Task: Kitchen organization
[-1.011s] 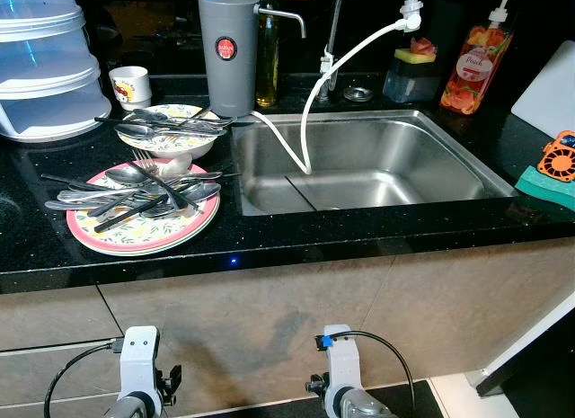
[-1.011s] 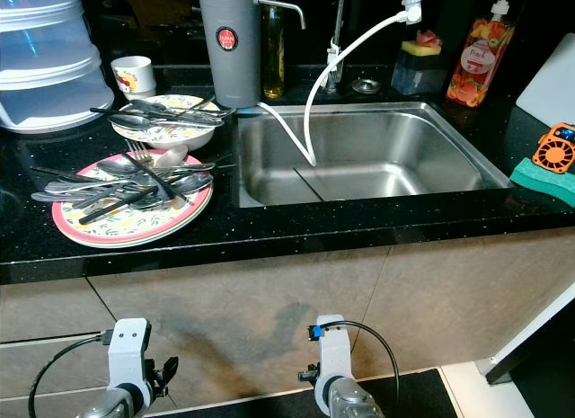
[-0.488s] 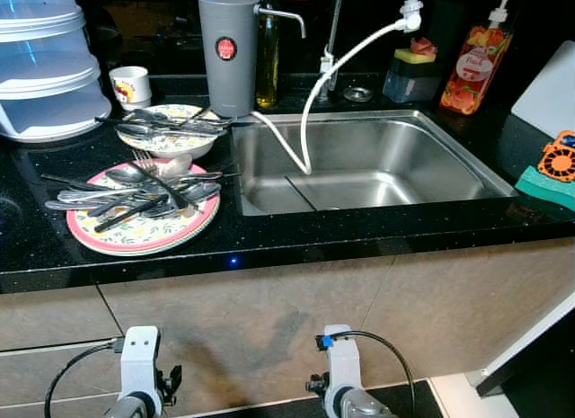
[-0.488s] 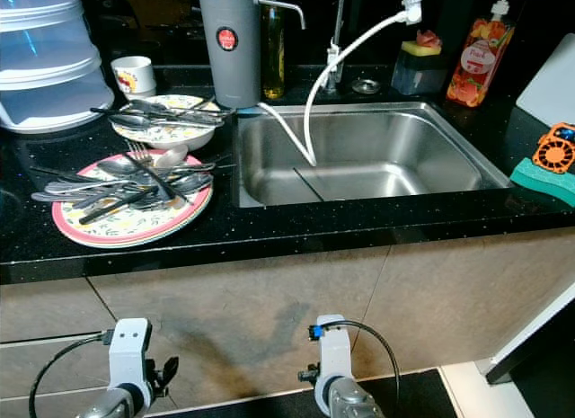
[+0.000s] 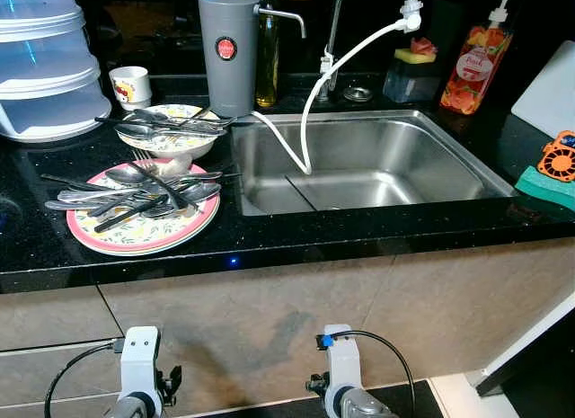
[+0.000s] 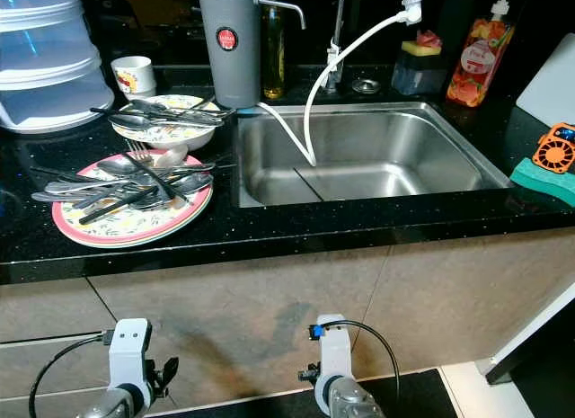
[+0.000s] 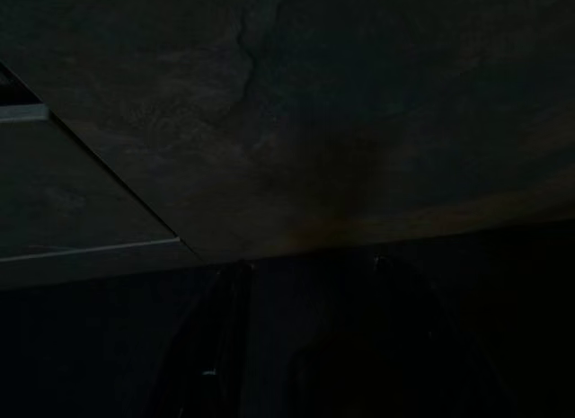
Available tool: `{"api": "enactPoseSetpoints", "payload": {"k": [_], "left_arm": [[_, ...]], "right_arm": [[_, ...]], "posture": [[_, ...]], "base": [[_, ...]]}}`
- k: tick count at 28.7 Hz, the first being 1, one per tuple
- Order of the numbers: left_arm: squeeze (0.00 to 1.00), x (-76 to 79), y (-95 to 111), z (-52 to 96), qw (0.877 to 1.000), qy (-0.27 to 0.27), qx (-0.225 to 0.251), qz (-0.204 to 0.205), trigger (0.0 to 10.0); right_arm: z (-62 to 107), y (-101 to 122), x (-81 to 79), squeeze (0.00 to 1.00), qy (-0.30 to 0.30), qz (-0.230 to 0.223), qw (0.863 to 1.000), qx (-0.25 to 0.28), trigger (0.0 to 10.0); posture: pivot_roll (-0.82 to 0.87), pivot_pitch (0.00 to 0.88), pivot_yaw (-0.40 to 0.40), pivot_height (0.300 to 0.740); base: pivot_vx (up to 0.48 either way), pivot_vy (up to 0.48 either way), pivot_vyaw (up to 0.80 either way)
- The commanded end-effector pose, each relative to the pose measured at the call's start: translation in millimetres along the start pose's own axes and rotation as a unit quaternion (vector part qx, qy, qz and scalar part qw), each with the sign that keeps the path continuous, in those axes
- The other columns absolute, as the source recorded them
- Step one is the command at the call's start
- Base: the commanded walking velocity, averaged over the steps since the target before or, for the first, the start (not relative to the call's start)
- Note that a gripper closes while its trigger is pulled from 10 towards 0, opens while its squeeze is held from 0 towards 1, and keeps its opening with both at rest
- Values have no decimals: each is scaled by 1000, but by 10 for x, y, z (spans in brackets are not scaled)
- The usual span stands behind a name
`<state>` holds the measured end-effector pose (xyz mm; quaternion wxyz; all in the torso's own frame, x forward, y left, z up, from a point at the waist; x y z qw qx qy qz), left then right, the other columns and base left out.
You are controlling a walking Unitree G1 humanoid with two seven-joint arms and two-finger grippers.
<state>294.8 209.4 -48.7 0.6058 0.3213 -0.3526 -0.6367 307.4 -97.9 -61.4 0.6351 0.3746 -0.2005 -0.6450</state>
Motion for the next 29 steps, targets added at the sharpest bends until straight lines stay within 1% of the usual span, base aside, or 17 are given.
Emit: {"api": "enactPoseSetpoints", "payload": {"k": [1, 15, 29], "left_arm": [[0, 8, -67, 15, 1000, 1, -11, 2, 10000], [0, -1, -54, 9, 1000, 2, -12, 3, 10000], [0, 12, -59, 5, 1000, 2, -13, 6, 10000]], "right_arm": [[3, -60, -2, 0, -1, -6, 1000, -11, 10000], [-4, -28, -16, 0, 0, -7, 1000, -9, 10000], [0, -51, -8, 0, -1, -8, 1000, -13, 10000]], "posture": [[48, 97, -10, 740], [49, 101, -10, 740], [50, 102, -13, 740]], "base": [[0, 0, 0], [0, 0, 0], [0, 0, 0]]}}
Point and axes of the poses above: a point about 5 cm out from each wrist's last joint towards the gripper, its own z axis pointing back from the gripper into the wrist, its own y axis along the axis of the wrist's last joint, x = y × z, the point moved 5 cm from there along -z, pointing out of the wrist towards the gripper, and after that the axes turned 6 degrees about -z, right-handed, at the moved point
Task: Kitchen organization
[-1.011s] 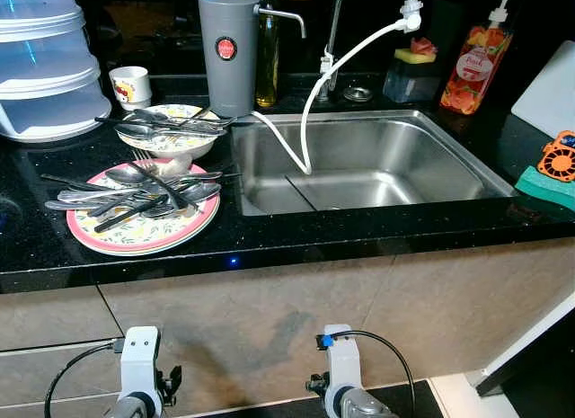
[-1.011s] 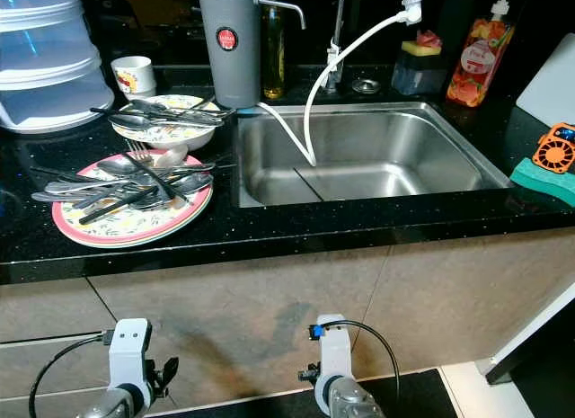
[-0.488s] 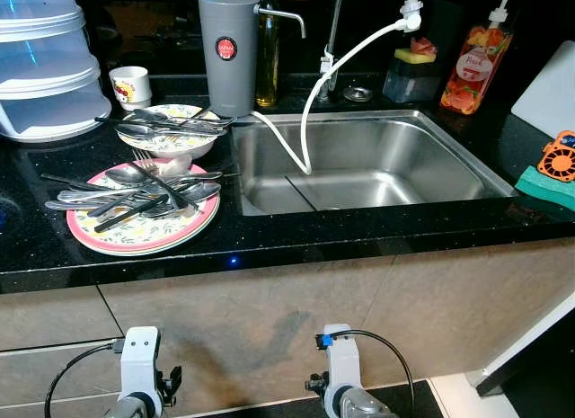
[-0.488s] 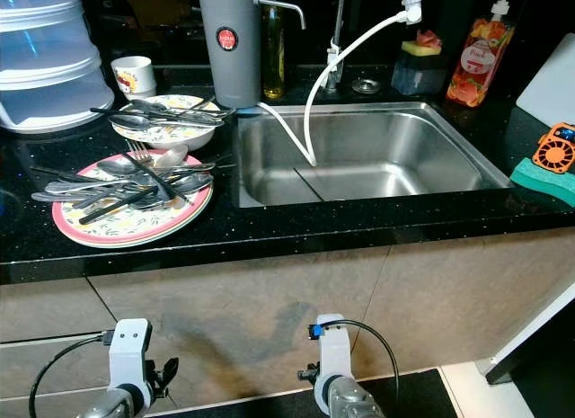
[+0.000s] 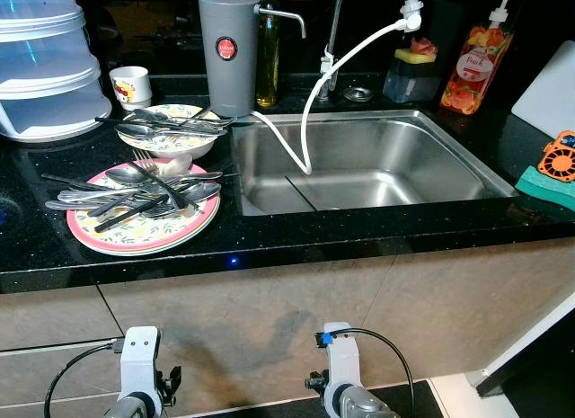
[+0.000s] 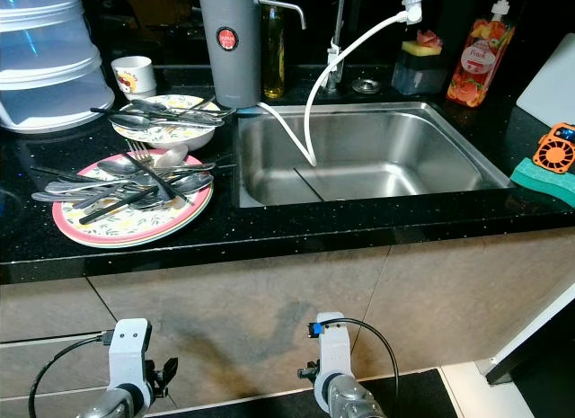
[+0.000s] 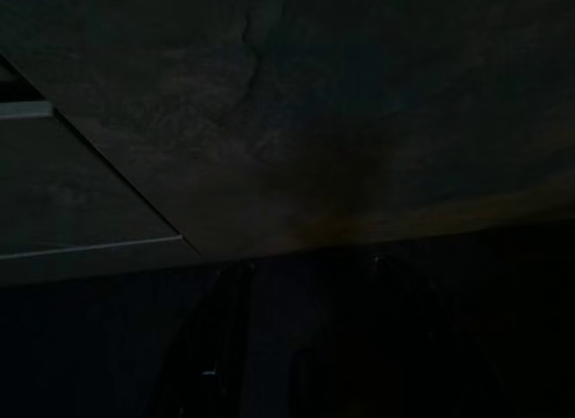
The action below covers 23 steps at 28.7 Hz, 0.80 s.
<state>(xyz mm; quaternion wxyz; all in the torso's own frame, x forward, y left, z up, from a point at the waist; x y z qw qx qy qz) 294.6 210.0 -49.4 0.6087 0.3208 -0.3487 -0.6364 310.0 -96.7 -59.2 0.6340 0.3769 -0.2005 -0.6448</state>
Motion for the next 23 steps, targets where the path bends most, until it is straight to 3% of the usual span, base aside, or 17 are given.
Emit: {"api": "enactPoseSetpoints", "payload": {"k": [1, 23], "left_arm": [[0, 19, -52, 6, 1000, -2, -10, 5, 10000], [0, 20, -46, 0, 1000, -4, -12, 3, 10000]], "right_arm": [[6, -78, -1, 0, -2, -7, 1000, -14, 10000], [6, -81, 16, 0, -7, -11, 1000, -17, 10000]], "posture": [[50, 102, -13, 740], [50, 99, -13, 740]], "base": [[0, 0, 0], [0, 0, 0]]}}
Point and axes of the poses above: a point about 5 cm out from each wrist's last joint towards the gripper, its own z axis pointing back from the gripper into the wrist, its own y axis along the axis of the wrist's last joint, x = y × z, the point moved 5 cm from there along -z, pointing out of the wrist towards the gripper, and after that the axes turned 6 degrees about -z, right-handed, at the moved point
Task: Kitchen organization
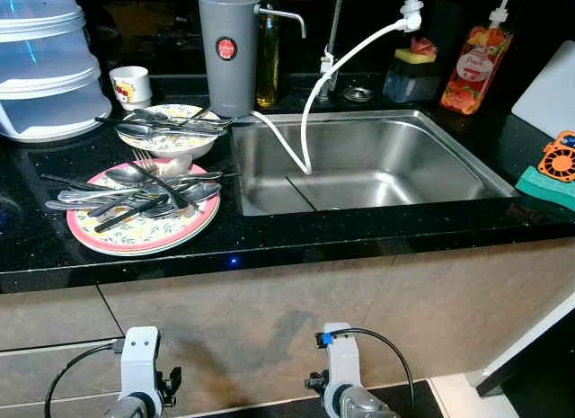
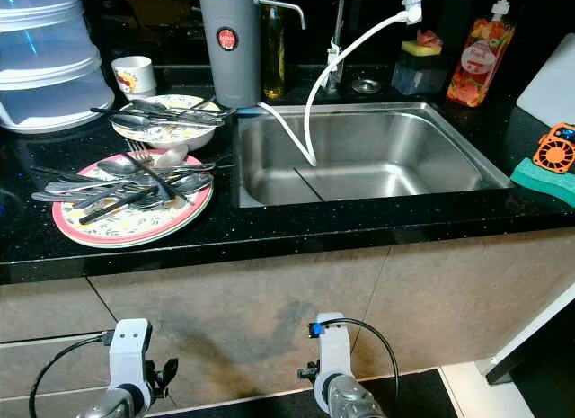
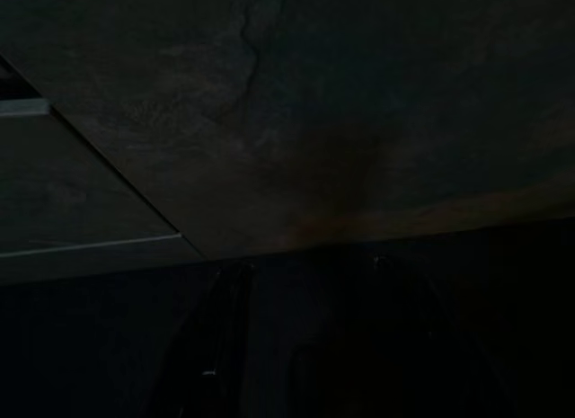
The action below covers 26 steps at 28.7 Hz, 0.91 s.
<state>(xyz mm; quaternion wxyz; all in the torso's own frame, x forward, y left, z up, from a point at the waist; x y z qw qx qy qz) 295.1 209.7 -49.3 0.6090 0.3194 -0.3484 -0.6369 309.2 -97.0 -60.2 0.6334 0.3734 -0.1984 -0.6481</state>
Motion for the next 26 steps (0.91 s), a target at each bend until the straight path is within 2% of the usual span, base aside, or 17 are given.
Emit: {"api": "enactPoseSetpoints", "payload": {"k": [1, 26], "left_arm": [[0, 19, -49, 3, 1000, -3, -11, 3, 10000], [0, 47, -34, -11, 1000, -6, -10, 6, 10000]], "right_arm": [[5, -68, 18, 0, -7, -9, 1000, -13, 10000], [15, -99, 76, 0, -15, 0, 1000, -23, 10000]], "posture": [[50, 100, -13, 740], [41, 86, -20, 740]], "base": [[0, 0, 0], [0, 0, 0]]}}
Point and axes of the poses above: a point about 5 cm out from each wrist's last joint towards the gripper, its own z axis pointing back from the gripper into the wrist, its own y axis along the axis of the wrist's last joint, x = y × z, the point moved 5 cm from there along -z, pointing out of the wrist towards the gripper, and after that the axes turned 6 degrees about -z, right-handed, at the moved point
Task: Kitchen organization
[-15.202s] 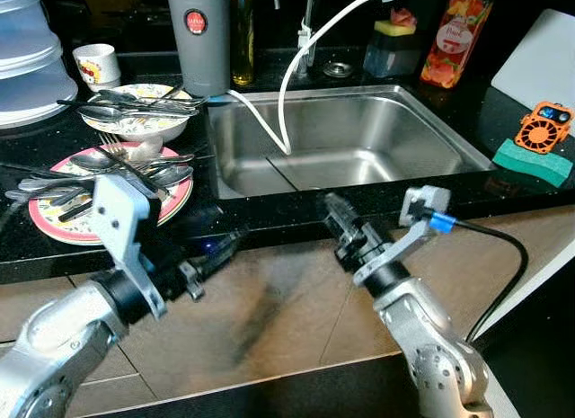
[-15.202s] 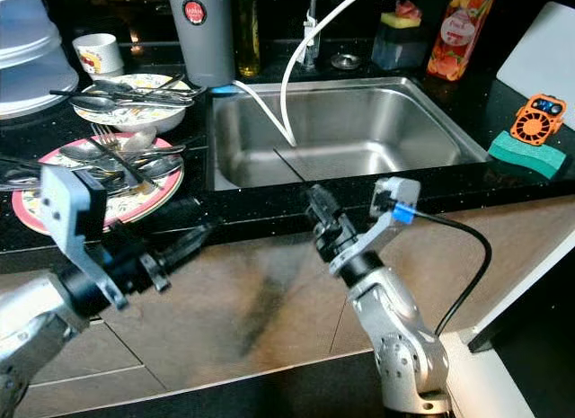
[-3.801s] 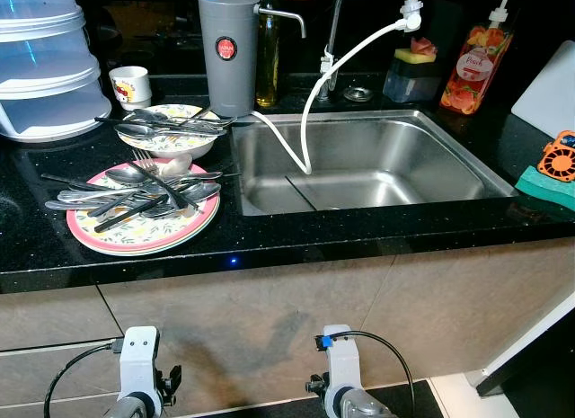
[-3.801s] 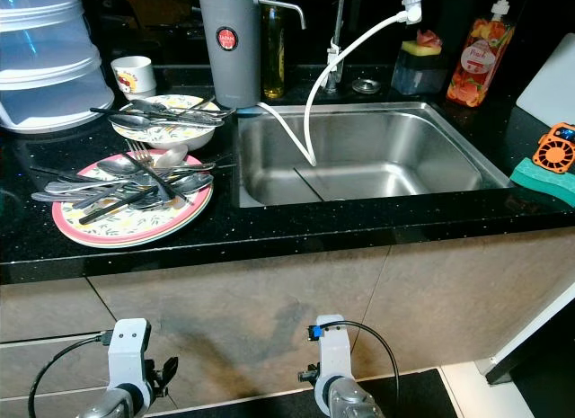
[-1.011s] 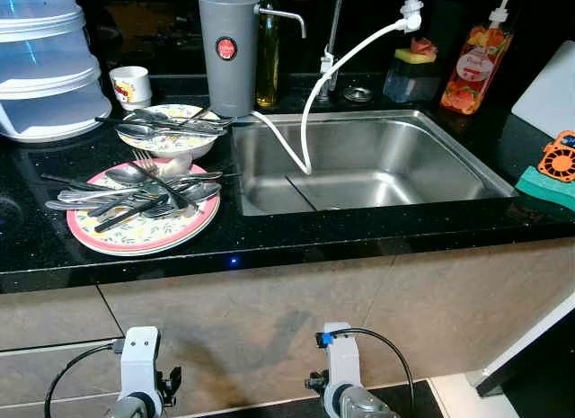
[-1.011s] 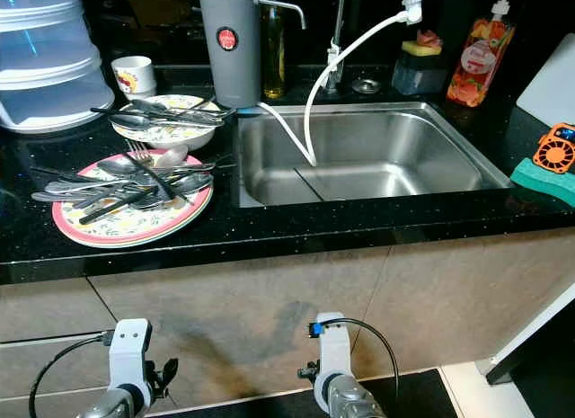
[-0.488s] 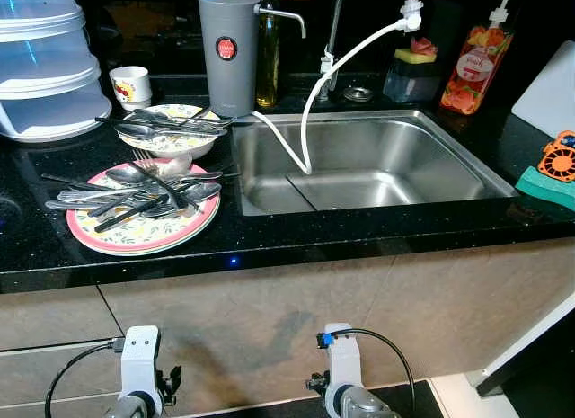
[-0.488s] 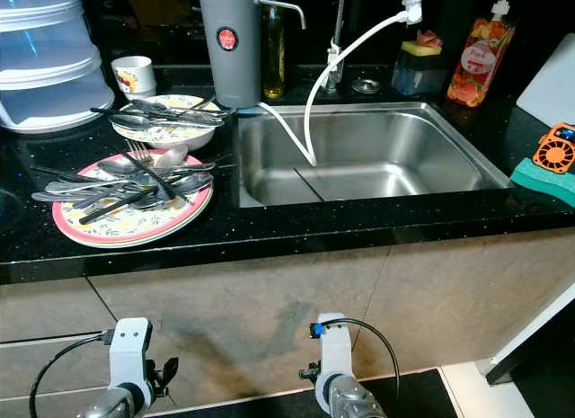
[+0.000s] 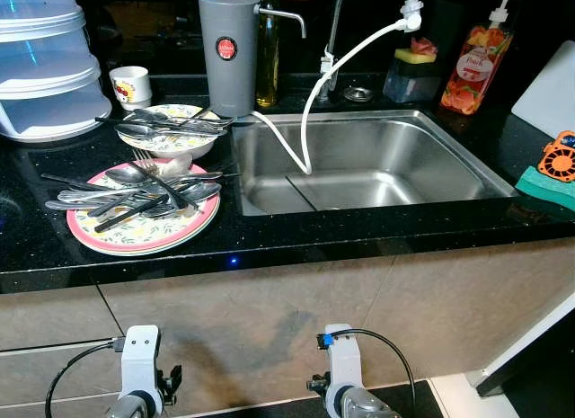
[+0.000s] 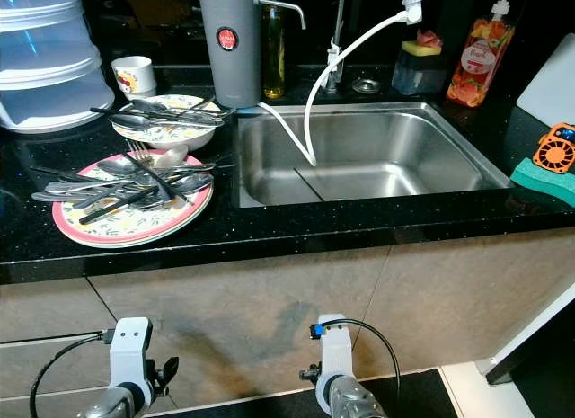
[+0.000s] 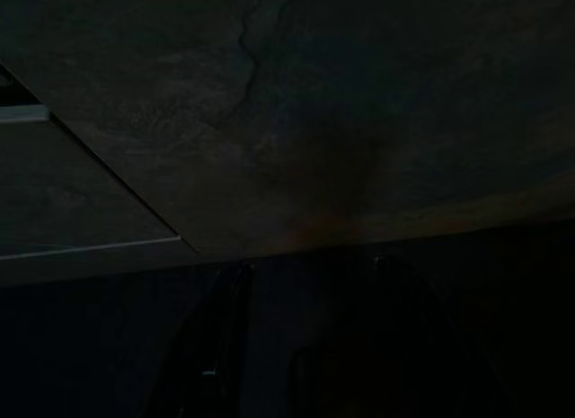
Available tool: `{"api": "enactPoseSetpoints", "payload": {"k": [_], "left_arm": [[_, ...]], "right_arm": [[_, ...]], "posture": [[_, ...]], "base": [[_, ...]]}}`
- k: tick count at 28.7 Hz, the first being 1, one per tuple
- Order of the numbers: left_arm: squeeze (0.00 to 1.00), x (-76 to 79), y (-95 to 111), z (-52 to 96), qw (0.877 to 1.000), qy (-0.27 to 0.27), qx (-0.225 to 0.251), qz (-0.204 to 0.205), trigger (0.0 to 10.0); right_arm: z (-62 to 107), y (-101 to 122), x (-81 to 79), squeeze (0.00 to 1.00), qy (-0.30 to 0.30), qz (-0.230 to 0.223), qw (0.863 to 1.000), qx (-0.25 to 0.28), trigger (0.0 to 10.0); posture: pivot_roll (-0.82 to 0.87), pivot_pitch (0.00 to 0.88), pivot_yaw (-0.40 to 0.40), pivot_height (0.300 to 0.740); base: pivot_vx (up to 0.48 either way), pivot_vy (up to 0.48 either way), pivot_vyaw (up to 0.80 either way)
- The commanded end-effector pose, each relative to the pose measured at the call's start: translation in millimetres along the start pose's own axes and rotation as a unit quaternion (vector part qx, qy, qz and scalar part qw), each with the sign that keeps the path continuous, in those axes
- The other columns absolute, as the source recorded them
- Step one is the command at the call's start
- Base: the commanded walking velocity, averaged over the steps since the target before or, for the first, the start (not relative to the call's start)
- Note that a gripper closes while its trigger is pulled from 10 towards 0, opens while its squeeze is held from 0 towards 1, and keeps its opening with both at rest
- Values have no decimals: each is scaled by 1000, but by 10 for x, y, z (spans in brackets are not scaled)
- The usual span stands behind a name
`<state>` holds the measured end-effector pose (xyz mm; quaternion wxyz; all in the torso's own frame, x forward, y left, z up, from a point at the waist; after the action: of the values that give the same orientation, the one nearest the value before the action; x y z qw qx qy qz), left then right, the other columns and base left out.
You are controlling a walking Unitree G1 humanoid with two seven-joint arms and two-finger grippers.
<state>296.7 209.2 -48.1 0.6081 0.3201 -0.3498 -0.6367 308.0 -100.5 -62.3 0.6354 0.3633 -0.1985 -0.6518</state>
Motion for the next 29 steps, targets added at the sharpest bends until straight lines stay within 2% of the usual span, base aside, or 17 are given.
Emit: {"api": "enactPoseSetpoints", "payload": {"k": [1, 12, 16, 19, 22, 24, 29], "left_arm": [[0, 47, -49, -6, 1000, -6, -11, 6, 10000], [0, 80, -52, -19, 1000, -7, -15, -16, 10000], [0, 92, -214, -19, 998, 3, -56, -25, 10000], [0, 178, -338, -15, 997, -2, -81, -21, 10000], [0, 196, -377, -10, 996, -3, -89, -22, 10000], [0, 225, -470, 9, 994, -1, -106, -21, 10000], [0, 307, -618, 44, 992, -4, -126, -15, 10000]], "right_arm": [[10, -83, 42, 0, -7, 0, 1000, -16, 10000], [15, -101, 69, 0, -13, -1, 1000, -20, 10000], [35, -124, 181, 0, -26, -3, 999, -25, 10000], [64, -166, 316, 0, -40, 4, 999, -37, 10000], [72, -183, 348, 0, -44, 6, 998, -42, 10000], [95, -228, 431, 0, -53, 10, 997, -54, 10000], [120, -239, 534, 0, -64, -1, 996, -61, 10000]], "posture": [[43, 85, -22, 740], [30, 73, -14, 740], [10, 68, -3, 740], [-3, 71, -12, 740], [-5, 76, -19, 740], [-12, 87, -28, 740], [-31, 90, -6, 740]], "base": [[0, 0, 0], [0, 0, 0], [0, 0, 0], [0, 0, 0], [0, 0, 0], [0, 0, 0], [0, 0, 0]]}}
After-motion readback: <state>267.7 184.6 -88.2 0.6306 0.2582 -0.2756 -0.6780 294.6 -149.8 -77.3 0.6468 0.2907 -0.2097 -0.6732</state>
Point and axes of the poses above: a point about 5 cm out from each wrist's last joint towards the gripper, its own z axis pointing back from the gripper into the wrist, its own y axis along the axis of the wrist's last joint, x = y × z, the point moved 5 cm from there along -z, pointing out of the wrist towards the gripper, and after that the axes turned 6 degrees about -z, right-handed, at the moved point
